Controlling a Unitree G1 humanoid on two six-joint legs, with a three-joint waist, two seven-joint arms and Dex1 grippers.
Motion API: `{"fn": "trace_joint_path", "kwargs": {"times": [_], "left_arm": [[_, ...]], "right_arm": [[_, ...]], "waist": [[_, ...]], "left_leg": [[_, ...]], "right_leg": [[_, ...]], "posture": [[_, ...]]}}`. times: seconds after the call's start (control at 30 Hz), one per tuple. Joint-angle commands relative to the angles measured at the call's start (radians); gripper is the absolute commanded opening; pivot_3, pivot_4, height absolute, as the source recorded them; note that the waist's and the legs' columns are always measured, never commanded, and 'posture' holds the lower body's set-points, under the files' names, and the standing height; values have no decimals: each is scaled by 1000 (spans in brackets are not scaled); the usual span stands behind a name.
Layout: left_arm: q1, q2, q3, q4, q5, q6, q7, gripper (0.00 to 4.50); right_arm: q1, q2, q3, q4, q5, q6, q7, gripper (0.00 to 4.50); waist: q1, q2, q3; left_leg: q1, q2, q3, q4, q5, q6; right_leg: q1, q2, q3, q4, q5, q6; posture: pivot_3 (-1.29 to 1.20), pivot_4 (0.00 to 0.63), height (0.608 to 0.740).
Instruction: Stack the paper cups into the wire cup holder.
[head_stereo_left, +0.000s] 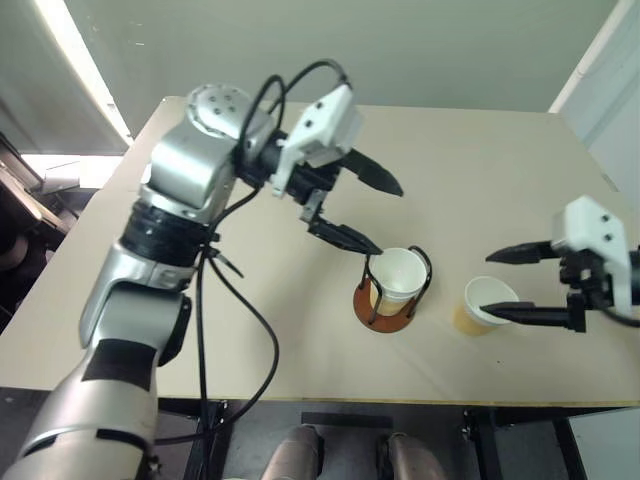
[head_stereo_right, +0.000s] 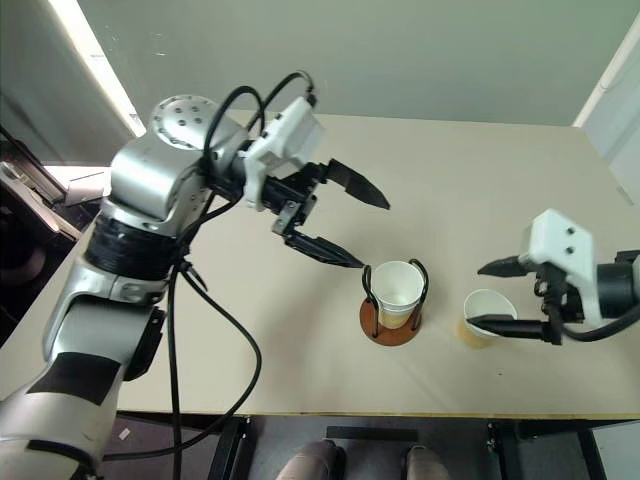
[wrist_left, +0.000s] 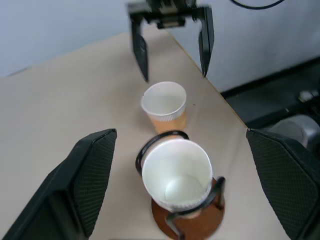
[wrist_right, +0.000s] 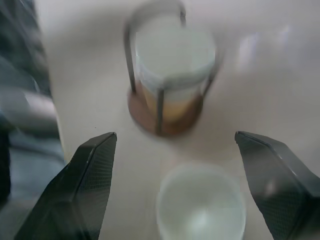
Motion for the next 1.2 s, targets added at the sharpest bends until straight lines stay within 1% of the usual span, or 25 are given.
{"fn": "trace_joint_path", "kwargs": {"times": [0.03,0.13,0.27,0.4,0.57,0.67,0.7,0.73,0.77,0.8,0.9,0.97,1.0,1.13,1.2], "left_arm": [[33,66,78,-88,-37,51,4,4459],[88,124,113,-140,-46,100,37,4459],[145,174,150,-184,-46,147,91,4459],[189,204,179,-230,-60,184,138,4459],[226,229,211,-288,-112,237,150,4459],[271,282,224,-323,-139,239,106,4500],[280,296,227,-325,-146,237,94,4500],[282,311,237,-317,-161,246,83,4500],[274,324,246,-295,-173,254,73,4500],[266,335,252,-272,-175,251,65,4500],[255,362,247,-224,-149,220,52,4500],[253,371,242,-208,-133,203,49,4500],[252,373,244,-204,-133,202,51,4500],[259,374,252,-208,-139,203,61,4500],[263,372,254,-209,-139,205,68,4500]], "right_arm": [[20,-25,48,-42,-76,-46,-19,3930],[5,-26,118,-23,-128,-76,-24,3930],[-29,-28,224,26,-216,-128,-14,3930],[-84,-15,351,87,-329,-187,-8,3930],[-132,8,429,134,-404,-222,10,3930],[-160,33,442,130,-403,-219,27,3378],[-165,36,442,130,-401,-218,34,3071],[-173,41,440,129,-397,-215,40,2627],[-183,43,432,130,-389,-216,51,2345],[-195,43,422,131,-381,-215,61,1968],[-231,32,392,134,-351,-211,100,876],[-268,23,370,140,-328,-205,130,239],[-289,19,360,142,-314,-198,145,42],[-419,11,341,160,-249,-161,209,42],[-514,14,354,193,-243,-158,237,42]], "waist": [[-1,0,0],[-2,0,0],[-2,0,0],[-5,0,0],[-6,0,0],[-11,0,0],[-12,0,0],[-13,0,0],[-12,0,0],[-12,0,0],[-12,0,0],[-12,0,0],[-12,0,0],[-14,0,0],[-15,0,0]], "left_leg": [[0,0,0,0,0,0],[0,0,0,1,0,1],[1,0,0,2,0,1],[1,0,0,2,0,1],[1,0,0,2,0,1],[2,0,0,2,0,1],[2,0,0,1,0,1],[2,0,0,1,0,1],[2,0,0,1,0,1],[3,0,0,1,0,1],[3,0,0,2,0,1],[3,0,0,1,0,1],[3,0,0,1,0,1],[3,0,0,1,0,1],[3,0,0,0,0,1]], "right_leg": [[0,0,0,0,0,0],[0,0,0,0,0,0],[1,0,0,0,0,1],[1,0,0,-1,0,1],[1,0,0,0,0,1],[1,0,0,0,0,1],[1,0,0,0,0,1],[1,0,0,0,0,1],[1,0,0,-1,0,0],[1,0,0,-1,0,0],[1,0,1,-2,0,0],[1,0,1,-2,0,0],[1,0,1,-2,0,0],[1,0,1,-2,0,0],[1,0,1,-2,0,0]], "posture": [[0,150,740],[0,150,740],[0,150,740],[0,150,740],[0,150,740],[0,150,740],[0,150,740],[0,150,740],[0,150,740],[0,150,740],[0,150,740],[0,150,740],[0,150,740],[0,150,740],[0,150,740]]}}
